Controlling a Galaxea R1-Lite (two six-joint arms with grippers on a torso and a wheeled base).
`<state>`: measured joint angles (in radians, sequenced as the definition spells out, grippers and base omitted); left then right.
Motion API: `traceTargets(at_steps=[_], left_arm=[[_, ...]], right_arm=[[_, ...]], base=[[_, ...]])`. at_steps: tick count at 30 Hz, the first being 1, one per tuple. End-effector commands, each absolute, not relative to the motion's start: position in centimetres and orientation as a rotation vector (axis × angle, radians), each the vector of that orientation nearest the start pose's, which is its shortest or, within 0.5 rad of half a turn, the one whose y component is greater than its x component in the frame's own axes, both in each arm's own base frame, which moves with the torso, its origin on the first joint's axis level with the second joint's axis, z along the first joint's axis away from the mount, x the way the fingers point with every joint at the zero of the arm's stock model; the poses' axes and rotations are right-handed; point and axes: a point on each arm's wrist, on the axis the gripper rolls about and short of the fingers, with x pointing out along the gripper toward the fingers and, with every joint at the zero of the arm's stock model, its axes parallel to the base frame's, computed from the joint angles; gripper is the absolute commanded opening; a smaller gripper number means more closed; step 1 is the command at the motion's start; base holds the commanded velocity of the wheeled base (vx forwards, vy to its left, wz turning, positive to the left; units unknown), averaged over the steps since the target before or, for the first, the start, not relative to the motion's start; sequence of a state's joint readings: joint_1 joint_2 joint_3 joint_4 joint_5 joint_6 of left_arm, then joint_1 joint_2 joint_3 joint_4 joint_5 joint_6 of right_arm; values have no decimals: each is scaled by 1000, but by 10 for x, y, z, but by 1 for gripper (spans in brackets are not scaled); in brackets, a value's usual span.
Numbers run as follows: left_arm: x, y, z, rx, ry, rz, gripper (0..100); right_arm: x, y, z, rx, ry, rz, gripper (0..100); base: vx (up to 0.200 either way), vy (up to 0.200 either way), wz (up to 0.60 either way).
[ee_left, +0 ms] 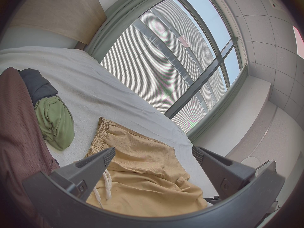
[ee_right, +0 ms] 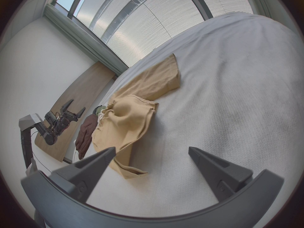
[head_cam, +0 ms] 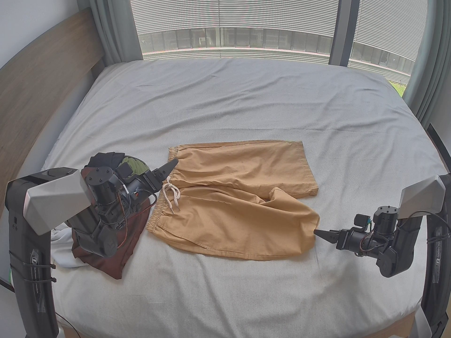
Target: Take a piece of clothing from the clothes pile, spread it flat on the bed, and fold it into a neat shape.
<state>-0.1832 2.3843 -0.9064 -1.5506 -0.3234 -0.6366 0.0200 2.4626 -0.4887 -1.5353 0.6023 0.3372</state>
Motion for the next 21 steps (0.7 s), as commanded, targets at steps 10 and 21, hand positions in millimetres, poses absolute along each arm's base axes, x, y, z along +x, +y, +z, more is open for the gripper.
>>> traceTargets(at_steps=[10, 21], left_arm=[[402, -82, 46, -617, 91, -512, 100], [402, -82, 45, -618, 94, -511, 100]], right_arm=[[322, 36, -57, 448, 574, 661, 100], [330, 62, -84, 413, 603, 744, 100]], base=[[0, 0, 0], [0, 0, 0]])
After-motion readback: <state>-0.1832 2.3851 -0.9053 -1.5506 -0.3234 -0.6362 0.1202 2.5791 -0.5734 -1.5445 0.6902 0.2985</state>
